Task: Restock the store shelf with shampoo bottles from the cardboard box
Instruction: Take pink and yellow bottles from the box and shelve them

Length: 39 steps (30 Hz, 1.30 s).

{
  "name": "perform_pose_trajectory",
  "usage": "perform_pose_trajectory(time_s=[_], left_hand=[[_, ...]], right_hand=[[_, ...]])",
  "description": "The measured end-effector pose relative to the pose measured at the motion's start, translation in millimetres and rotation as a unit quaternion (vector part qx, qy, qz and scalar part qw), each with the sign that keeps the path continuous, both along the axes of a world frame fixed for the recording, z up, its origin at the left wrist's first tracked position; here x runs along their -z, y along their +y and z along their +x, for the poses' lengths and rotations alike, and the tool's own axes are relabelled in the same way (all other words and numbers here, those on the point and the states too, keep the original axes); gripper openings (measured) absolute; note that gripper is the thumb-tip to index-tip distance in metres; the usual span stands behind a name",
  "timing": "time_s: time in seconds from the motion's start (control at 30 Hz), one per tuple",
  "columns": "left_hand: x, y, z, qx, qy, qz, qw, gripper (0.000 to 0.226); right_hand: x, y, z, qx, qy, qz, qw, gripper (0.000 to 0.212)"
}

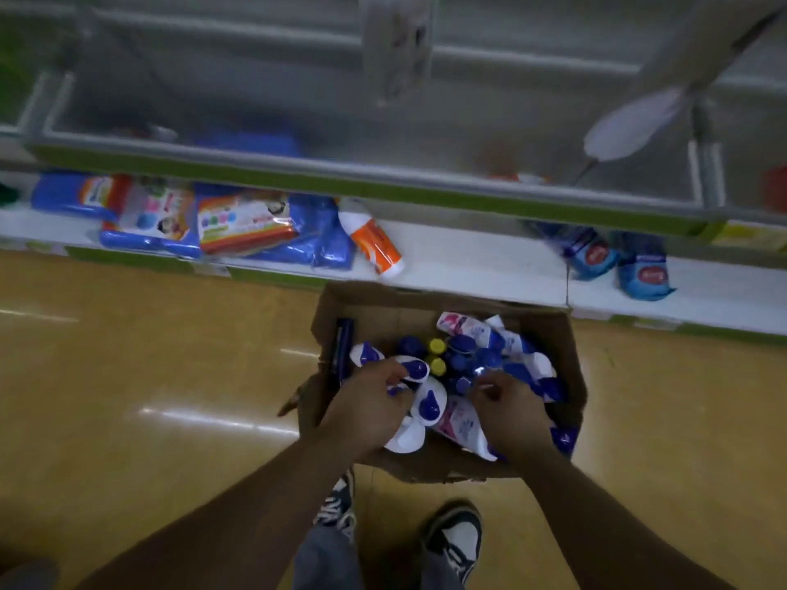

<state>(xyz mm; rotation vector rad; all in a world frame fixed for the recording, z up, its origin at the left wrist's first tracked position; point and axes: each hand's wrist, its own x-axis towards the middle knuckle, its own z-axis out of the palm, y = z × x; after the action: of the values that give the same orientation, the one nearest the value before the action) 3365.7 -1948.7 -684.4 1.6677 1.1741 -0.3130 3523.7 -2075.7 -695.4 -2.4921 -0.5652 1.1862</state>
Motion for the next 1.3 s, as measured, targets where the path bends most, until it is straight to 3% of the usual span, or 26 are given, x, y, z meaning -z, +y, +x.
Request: perform_pose_trajectory(time_s=[0.17,0.3,0.63,0.8,1.03,1.17,1.3], left_hand=[[96.9,23.4,27.9,0.042,-0.013,0.055,0.997,0.033],[153.4,47.2,51.1,0.055,0.027,0.082,0.995,0.032],[210.5,92.2,73.9,0.226,0.149,0.044,0.962,0.025],[221.6,97.2,82.7,0.305,0.182,0.027,0.935,0.035],[218.1,101.9,84.7,0.288,0.173,-0.022,0.942,0.035],[207.6,95.4,97.6,0.287,0.128,-0.023,0.949,0.013],[210.7,84.9,105.8,0.268,0.114,-0.041,0.956,0.025]], right_hand=[[91.5,34.9,23.0,-0.056,-0.054,0.014,0.997,0.026],[147.1,52.1,34.5,-0.115,-0.082,0.009,0.990,0.032],[192.0,85.3,39.3,-0.350,-0.098,-0.006,0.932,0.043],[201.8,87.4,40.2,-0.362,-0.109,-0.008,0.926,0.033],[200.9,86.2,42.5,-0.344,-0.109,-0.030,0.932,0.047],[201.3,85.6,45.3,-0.316,-0.087,-0.058,0.943,0.040],[196.4,86.2,55.1,-0.330,-0.098,-0.087,0.935,0.043]])
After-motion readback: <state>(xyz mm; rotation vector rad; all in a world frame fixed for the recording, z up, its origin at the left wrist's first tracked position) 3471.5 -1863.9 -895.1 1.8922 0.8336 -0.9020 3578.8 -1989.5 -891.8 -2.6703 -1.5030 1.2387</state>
